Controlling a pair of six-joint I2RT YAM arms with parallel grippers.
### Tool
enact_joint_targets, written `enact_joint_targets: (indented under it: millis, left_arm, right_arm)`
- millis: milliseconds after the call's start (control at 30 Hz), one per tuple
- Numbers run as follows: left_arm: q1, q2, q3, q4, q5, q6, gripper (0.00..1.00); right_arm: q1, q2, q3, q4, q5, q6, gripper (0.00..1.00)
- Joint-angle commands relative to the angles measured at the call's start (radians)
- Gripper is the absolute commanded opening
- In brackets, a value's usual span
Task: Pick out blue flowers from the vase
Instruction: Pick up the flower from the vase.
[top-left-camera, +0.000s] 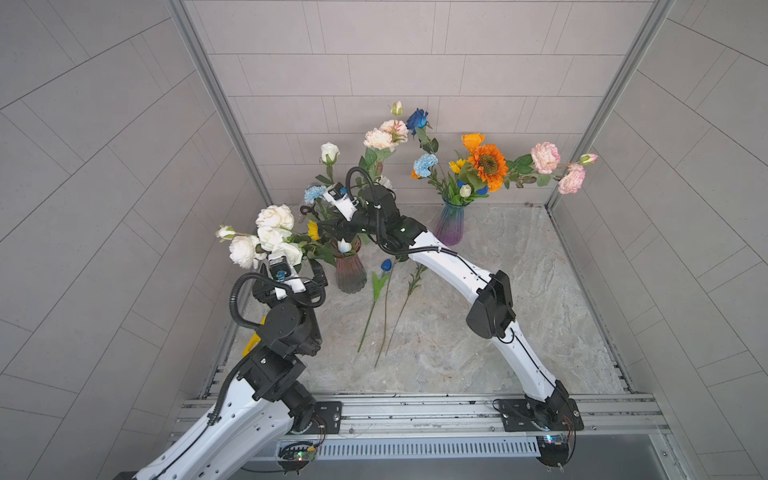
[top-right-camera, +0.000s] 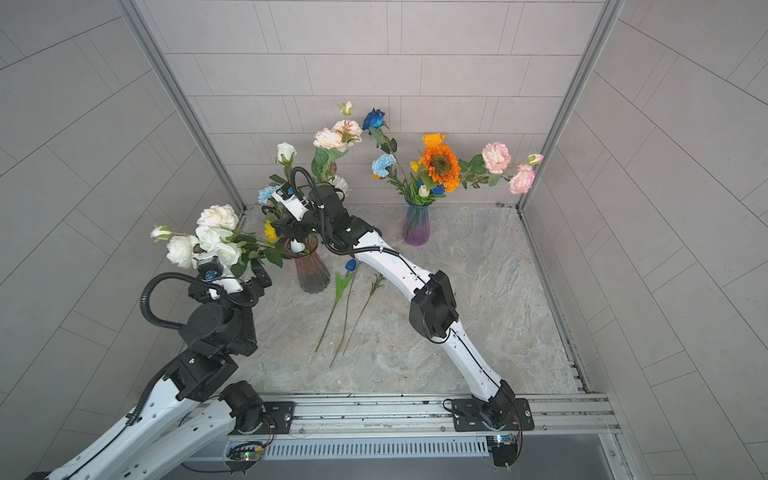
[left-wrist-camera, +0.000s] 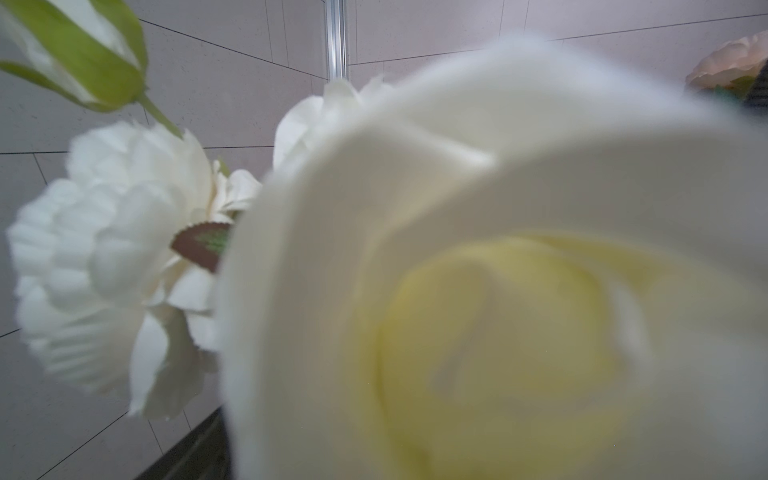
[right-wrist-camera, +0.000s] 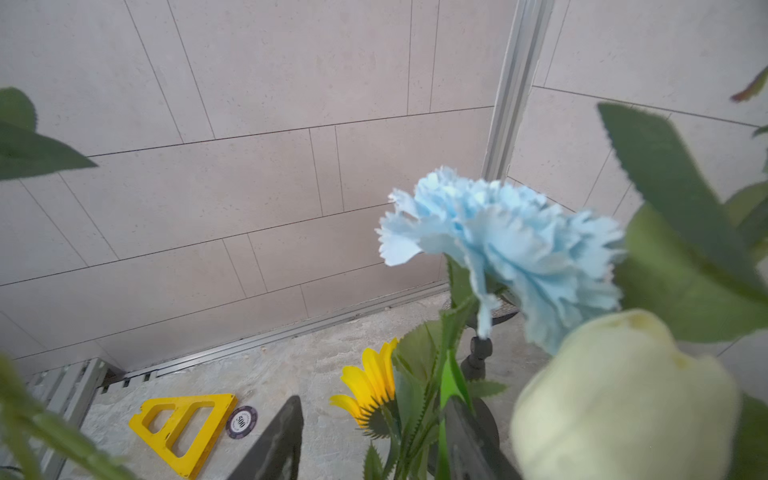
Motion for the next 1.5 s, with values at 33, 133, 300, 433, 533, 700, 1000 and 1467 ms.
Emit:
enact_joint_targets:
  millis: [33,133,300,433,533,700,1000,1467]
  left_arm:
    - [0.003,0.002,0.004,-0.014,0.005,-0.018,0.96]
    - [0.004,0.001,0.005,-0.021,0.01,-0.018,0.96]
    - [0.004,0.0,0.013,-0.04,0.011,-0.019,0.96]
    - [0.005,0.0,0.009,-0.04,0.015,-0.019,0.96]
    - [0.003,0.004,0.008,-0.039,0.015,-0.015,0.96]
    - [0.005,-0.005,0.005,-0.037,0.015,-0.009,0.96]
    - [0.004,-0.004,0.005,-0.034,0.017,-0.006,0.96]
    - [0.003,0.003,-0.003,-0.011,0.012,0.018,0.96]
  right_arm:
    - [0.004,0.054,0.049,0.036,0.038,-0.052,0.57]
    - [0.005,0.09,0.085,0.05,0.036,-0.057,0.58]
    - [0.013,0.121,0.098,0.081,0.071,-0.079,0.6]
    - [0.029,0.124,0.089,0.08,0.099,-0.13,0.6]
    - [0.038,0.129,0.083,0.106,0.114,-0.138,0.61]
    - [0.043,0.131,0.084,0.102,0.132,-0.153,0.55]
    - [0.043,0.152,0.086,0.098,0.193,-0.165,0.25]
    - [0.043,0.068,0.029,0.087,0.221,-0.18,0.0]
